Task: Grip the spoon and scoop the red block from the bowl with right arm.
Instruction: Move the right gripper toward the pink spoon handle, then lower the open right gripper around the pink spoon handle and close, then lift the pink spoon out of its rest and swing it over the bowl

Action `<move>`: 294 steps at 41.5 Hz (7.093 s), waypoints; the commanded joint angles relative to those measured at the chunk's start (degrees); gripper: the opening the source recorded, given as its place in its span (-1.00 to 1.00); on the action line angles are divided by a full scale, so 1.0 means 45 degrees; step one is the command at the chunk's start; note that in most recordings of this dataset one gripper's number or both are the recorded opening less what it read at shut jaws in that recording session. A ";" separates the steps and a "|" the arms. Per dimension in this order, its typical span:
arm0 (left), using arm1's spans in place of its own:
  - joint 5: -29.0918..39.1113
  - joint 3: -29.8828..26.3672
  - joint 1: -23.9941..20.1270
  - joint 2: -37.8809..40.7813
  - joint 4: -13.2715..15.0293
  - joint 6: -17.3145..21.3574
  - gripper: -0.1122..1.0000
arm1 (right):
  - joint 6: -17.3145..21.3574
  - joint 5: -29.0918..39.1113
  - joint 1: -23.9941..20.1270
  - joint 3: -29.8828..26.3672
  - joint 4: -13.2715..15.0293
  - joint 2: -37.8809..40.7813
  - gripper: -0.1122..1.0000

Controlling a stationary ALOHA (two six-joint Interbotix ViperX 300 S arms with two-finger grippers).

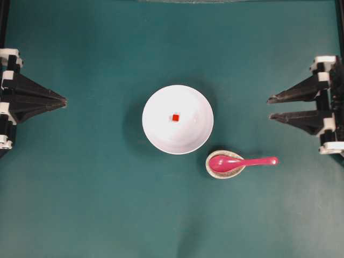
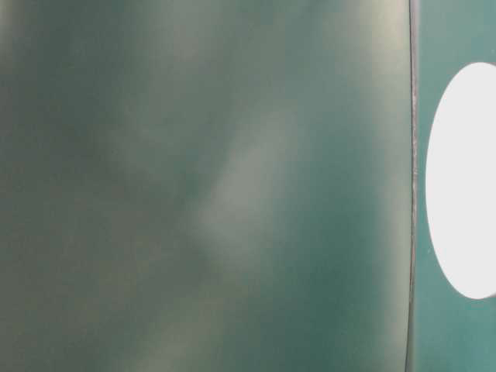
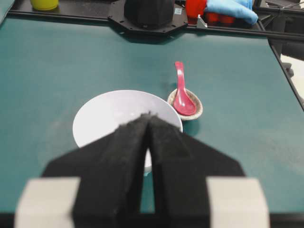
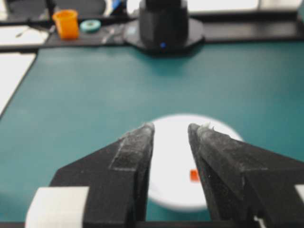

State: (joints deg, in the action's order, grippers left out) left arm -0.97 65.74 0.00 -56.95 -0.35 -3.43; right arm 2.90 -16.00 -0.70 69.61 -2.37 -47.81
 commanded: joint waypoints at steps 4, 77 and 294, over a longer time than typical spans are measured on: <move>0.0566 -0.0410 -0.0059 -0.0156 -0.0059 0.0039 -0.80 | 0.0527 -0.0703 -0.0078 0.0410 -0.0488 0.1016 0.07; 0.1328 -0.0410 -0.0391 -0.0273 -0.0176 0.0098 -0.80 | 0.1016 -1.1523 -0.6719 0.2305 -0.5762 1.2676 0.35; 0.1367 -0.0098 -0.0391 -0.0254 -0.0176 0.0488 -0.80 | -0.2539 0.5176 0.0547 -0.3008 -0.4395 0.3066 -0.37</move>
State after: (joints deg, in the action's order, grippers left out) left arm 5.45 65.83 -1.67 -58.62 -0.97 -1.67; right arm -8.35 4.39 -0.09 58.80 -24.17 -33.75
